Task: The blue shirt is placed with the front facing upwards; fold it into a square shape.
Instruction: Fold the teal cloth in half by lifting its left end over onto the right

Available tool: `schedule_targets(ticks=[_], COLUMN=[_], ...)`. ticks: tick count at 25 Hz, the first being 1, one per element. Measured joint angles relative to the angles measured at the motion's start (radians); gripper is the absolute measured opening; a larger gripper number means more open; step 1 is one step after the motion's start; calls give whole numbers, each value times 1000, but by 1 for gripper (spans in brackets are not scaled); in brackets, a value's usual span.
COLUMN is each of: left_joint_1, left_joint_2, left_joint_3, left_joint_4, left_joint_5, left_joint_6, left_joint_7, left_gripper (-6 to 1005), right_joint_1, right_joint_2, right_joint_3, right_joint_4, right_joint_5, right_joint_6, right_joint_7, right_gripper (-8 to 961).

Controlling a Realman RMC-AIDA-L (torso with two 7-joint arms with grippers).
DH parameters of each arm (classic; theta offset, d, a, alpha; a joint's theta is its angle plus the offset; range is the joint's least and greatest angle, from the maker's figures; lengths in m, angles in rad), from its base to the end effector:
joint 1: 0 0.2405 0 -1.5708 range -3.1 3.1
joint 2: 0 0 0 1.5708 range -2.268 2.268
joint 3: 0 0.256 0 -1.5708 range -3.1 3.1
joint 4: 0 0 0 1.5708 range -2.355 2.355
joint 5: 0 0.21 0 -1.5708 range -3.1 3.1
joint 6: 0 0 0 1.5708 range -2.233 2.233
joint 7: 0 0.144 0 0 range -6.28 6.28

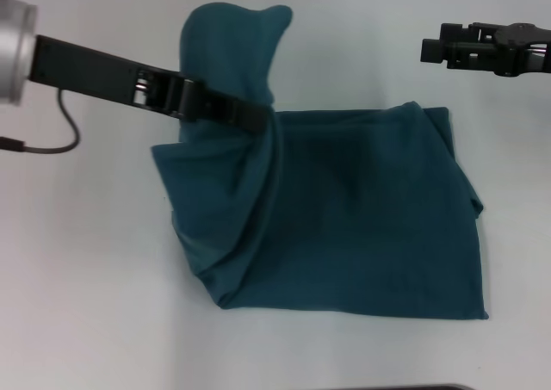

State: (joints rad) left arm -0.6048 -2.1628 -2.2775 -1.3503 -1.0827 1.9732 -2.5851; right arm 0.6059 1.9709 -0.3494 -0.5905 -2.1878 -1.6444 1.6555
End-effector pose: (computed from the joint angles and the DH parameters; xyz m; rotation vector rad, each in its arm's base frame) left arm -0.1367 0.3129 0.0447 2.6855 1.3062 0.3990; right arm 0.2832 0.3476 0.0577 -2.5386 1.0433 0.7956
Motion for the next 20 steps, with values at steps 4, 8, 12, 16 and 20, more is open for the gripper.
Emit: schedule_targets(ticks=[4,8,12,16,20], left_joint_1=[-7,-12,-16,-28,-35], left_joint_2=[0,-1,-2,-2,-2], left_joint_3=[40,55,81,88,97], left_joint_4=[41,53,77,104,108], left_joint_5=[-35,-55,-77,-86,-90], left_joint_6=[-33,-43,-65,-79,-80], left_joint_7=[17,23,33,45,46], left_gripper=[15,15,15,16,16], right_joint_1=[0,-3,-5,-3,-3], right_joint_2=[0,0,-1,0,2], right_joint_3=[0,0,0,0,0], right_joint_4=[0,0,0,0,0], right_joint_5=[0,0,1,2,2], right_joint_6=[0,0,0,0,0], right_joint_7=[-1,0,2,3,3], right_gripper=[854,854,854,853,853])
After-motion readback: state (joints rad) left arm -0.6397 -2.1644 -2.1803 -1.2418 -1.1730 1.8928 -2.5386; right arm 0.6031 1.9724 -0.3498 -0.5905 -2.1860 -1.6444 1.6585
